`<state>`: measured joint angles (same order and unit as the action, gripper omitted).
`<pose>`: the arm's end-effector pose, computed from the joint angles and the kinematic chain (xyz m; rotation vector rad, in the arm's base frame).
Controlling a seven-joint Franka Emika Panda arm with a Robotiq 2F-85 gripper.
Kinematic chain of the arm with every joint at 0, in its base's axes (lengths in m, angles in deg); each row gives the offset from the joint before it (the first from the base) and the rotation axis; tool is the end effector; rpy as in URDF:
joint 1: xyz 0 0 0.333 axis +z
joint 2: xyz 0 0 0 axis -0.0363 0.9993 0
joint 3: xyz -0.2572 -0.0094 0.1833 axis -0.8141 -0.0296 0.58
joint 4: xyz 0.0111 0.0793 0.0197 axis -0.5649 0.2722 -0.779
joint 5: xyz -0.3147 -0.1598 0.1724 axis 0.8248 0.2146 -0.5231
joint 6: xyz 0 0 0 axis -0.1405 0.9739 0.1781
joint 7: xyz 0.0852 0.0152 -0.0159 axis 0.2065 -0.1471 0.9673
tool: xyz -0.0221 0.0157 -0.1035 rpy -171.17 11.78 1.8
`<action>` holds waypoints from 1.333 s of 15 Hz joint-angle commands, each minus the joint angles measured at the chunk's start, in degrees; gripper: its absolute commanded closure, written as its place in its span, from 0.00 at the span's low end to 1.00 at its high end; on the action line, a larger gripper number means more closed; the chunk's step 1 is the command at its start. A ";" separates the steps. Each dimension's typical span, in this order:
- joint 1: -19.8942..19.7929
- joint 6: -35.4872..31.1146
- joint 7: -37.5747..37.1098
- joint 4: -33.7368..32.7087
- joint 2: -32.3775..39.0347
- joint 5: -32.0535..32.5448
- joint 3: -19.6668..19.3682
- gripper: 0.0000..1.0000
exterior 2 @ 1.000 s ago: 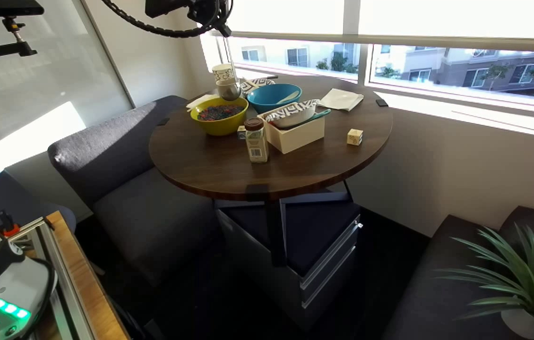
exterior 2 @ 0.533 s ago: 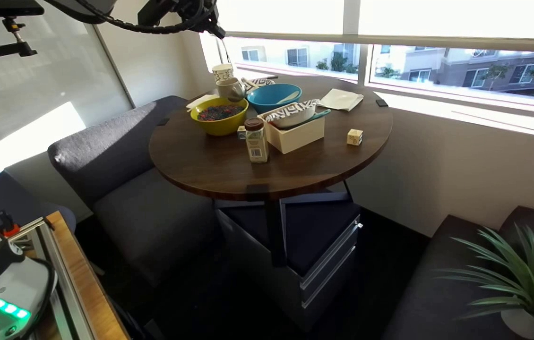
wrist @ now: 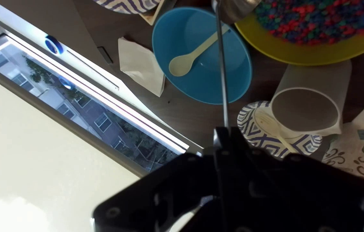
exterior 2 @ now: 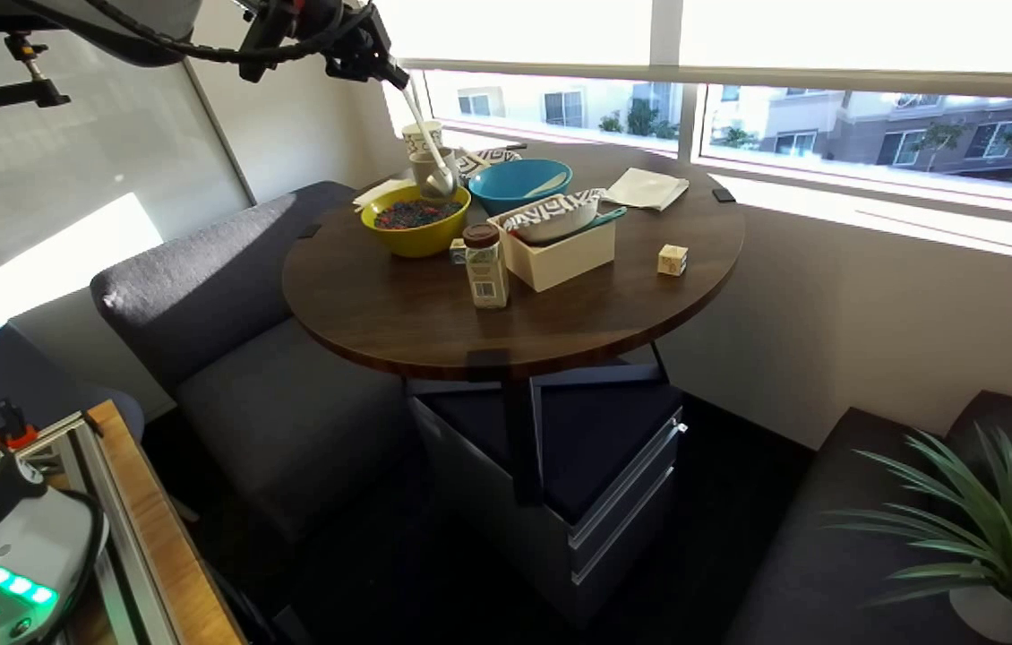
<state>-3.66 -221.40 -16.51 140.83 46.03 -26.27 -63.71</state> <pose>0.5234 0.0966 0.4735 2.4790 0.5259 0.8749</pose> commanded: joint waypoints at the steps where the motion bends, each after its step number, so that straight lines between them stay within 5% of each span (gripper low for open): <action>1: 0.05 0.73 -5.81 2.19 -0.75 4.10 1.74 0.98; 7: 0.13 0.63 -4.05 1.42 0.01 2.33 1.54 0.98; 15: 0.51 11.20 -12.94 -0.74 0.03 17.78 6.23 0.99; 20: 5.94 18.36 -17.05 -0.99 2.58 23.16 4.48 0.99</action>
<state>-0.24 -206.44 -30.30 140.29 46.80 -6.43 -58.56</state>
